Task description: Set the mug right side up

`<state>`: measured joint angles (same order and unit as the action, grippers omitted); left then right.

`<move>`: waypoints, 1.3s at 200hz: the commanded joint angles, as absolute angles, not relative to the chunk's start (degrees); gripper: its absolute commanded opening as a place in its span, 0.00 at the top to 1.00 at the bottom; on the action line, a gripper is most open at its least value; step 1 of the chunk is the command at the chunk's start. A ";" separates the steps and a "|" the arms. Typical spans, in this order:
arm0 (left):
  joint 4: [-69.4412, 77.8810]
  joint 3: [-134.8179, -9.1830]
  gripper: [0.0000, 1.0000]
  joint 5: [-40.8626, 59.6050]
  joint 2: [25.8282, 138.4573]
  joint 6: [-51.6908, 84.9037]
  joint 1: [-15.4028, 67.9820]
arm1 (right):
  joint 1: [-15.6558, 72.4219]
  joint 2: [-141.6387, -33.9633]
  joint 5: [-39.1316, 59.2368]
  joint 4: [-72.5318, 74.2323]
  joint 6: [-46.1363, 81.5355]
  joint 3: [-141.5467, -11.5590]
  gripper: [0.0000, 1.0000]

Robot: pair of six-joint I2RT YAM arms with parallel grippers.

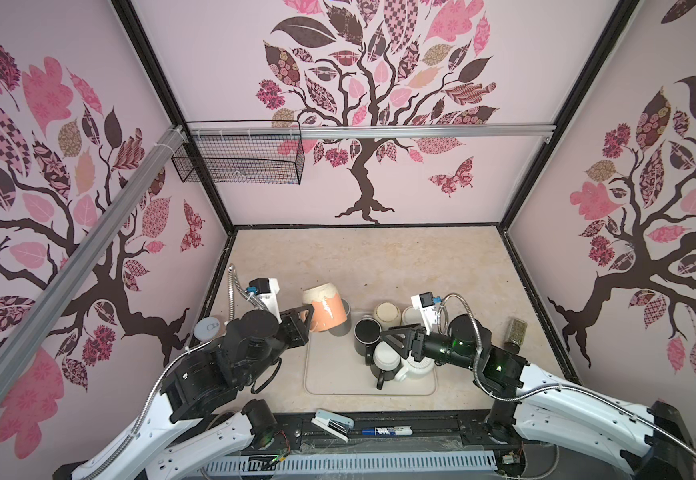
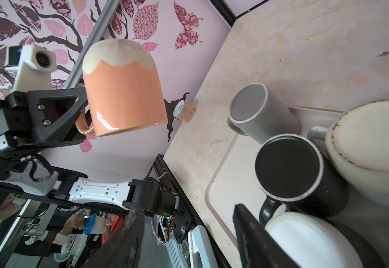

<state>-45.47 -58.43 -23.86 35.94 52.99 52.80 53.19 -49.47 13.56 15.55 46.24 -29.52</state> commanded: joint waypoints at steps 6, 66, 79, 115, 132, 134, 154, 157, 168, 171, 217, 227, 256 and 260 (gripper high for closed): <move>-23.71 -49.86 1.00 -27.64 32.50 59.22 52.74 | 53.45 -52.34 16.97 26.35 51.26 -31.66 0.37; -6.14 -41.68 1.00 -30.70 31.62 58.41 52.52 | 53.71 -58.87 22.15 47.20 66.45 -30.31 0.42; -3.61 -40.81 1.00 -31.01 32.20 57.51 52.18 | 53.70 -59.57 22.02 51.00 70.51 -29.80 0.42; 3.44 -37.70 1.00 -29.28 33.55 56.05 49.58 | 54.70 -63.09 17.76 64.14 81.43 -27.86 0.48; 5.26 -37.28 1.00 -28.12 33.73 53.45 48.58 | 55.01 -65.35 15.97 68.08 84.00 -27.99 0.51; 5.20 -37.34 1.00 -27.99 33.74 53.11 48.53 | 54.95 -65.80 15.90 68.41 84.19 -28.00 0.51; 8.85 -36.14 1.00 -26.38 33.18 48.75 48.36 | 54.98 -69.74 15.57 71.73 85.41 -28.88 0.51; 8.87 -36.11 1.00 -26.30 33.06 48.51 48.34 | 55.04 -70.49 15.64 72.44 85.64 -29.03 0.50; 8.88 -36.29 1.00 -25.32 32.95 45.35 48.08 | 55.05 -73.11 15.56 74.93 86.66 -29.38 0.50; 8.88 -36.30 1.00 -25.08 32.96 44.76 48.00 | 55.09 -73.91 15.49 75.60 87.03 -29.51 0.50; 15.78 -33.37 1.00 -17.70 33.74 44.60 45.21 | 55.72 -86.87 15.52 88.26 92.10 -33.42 0.50; 17.15 -32.72 1.00 -16.32 34.25 45.50 44.84 | 56.20 -88.79 15.28 90.49 92.46 -34.35 0.49; 20.53 -31.99 1.00 -12.34 36.21 46.15 44.59 | 57.52 -90.48 15.53 90.01 91.36 -36.74 0.48; 20.90 -31.98 1.00 -11.89 36.45 46.25 44.61 | 57.65 -90.44 15.60 89.42 90.99 -36.96 0.48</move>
<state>8.73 -32.67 -17.26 36.16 46.15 44.86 56.55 -89.60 15.66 84.38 88.92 -33.87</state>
